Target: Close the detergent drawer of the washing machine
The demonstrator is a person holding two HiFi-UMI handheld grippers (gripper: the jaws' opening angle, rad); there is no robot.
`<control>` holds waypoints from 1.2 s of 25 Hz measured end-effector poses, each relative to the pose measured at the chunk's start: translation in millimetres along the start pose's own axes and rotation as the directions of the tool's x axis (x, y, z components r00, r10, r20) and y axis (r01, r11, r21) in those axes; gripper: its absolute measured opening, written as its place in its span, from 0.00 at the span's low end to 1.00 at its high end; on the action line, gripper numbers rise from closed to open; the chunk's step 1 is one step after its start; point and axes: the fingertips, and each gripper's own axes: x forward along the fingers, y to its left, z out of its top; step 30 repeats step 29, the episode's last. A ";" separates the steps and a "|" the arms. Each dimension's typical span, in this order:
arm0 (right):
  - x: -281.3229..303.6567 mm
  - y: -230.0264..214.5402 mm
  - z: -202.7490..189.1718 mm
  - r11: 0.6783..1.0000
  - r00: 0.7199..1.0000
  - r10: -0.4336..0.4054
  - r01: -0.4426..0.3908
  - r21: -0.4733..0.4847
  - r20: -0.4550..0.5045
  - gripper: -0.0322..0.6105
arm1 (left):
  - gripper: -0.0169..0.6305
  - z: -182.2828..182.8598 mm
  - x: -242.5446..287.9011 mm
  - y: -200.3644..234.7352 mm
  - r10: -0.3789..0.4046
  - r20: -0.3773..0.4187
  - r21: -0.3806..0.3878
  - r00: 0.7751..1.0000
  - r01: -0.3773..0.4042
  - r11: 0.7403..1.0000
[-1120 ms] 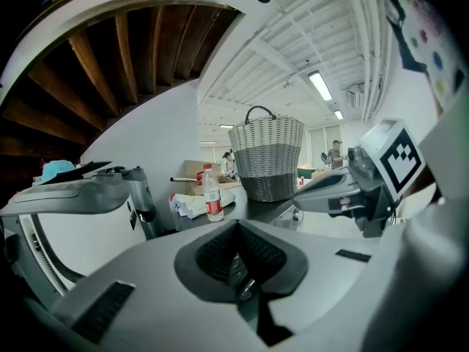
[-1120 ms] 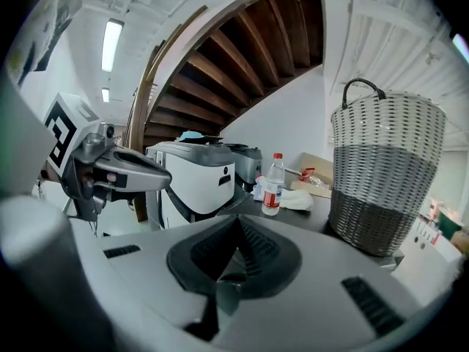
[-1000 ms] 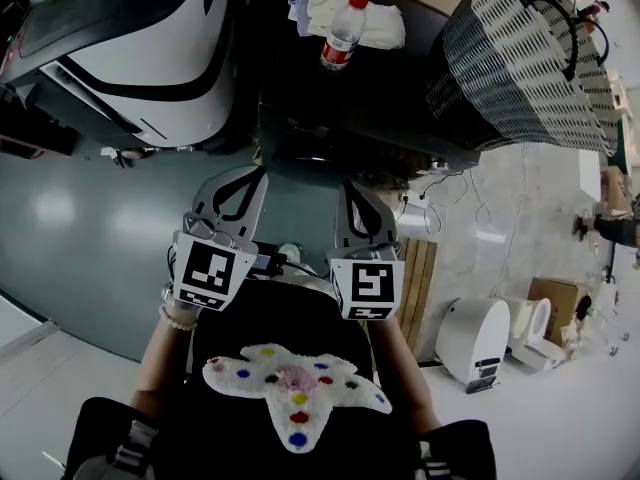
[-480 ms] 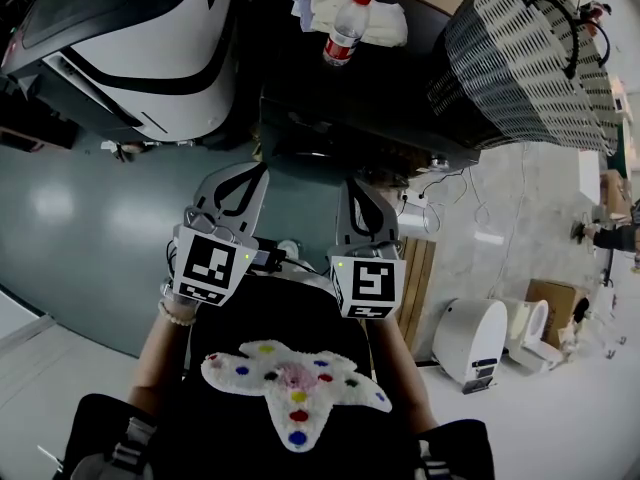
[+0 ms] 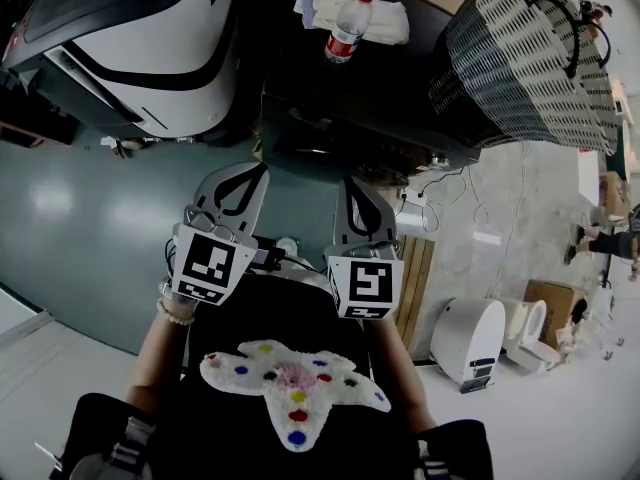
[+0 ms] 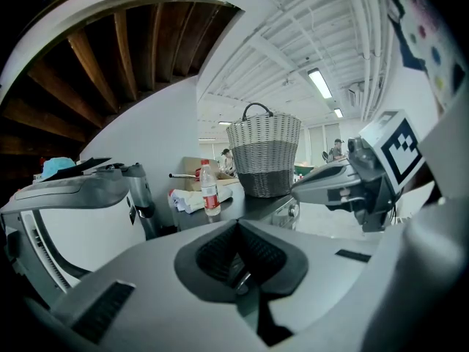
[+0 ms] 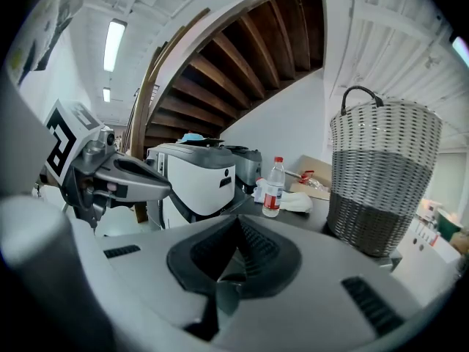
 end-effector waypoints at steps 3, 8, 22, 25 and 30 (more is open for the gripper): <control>0.0 0.8 -0.4 1.000 1.000 -0.001 0.001 -0.001 0.000 0.05 | 0.04 -0.8 -0.3 0.7 0.000 0.000 -0.001 1.000 0.000 1.000; 1.0 3.3 -2.0 1.000 1.000 0.002 -0.002 0.004 -0.003 0.05 | 0.04 -2.5 -0.7 2.9 0.003 -0.001 -0.002 1.000 -0.003 1.000; 3.6 7.3 -9.0 1.000 0.999 0.013 -0.013 0.003 -0.033 0.05 | 0.04 -6.0 -1.2 5.9 0.004 -0.010 -0.013 1.000 -0.004 1.000; 5.0 8.3 -11.0 1.000 0.999 0.017 -0.017 0.003 -0.037 0.05 | 0.04 -7.5 -0.1 6.2 0.002 -0.011 -0.012 1.000 -0.002 1.000; 6.0 9.1 -13.5 1.000 0.999 0.018 -0.018 0.005 -0.044 0.05 | 0.04 -8.7 2.0 6.5 -0.001 -0.014 -0.008 1.000 0.001 1.000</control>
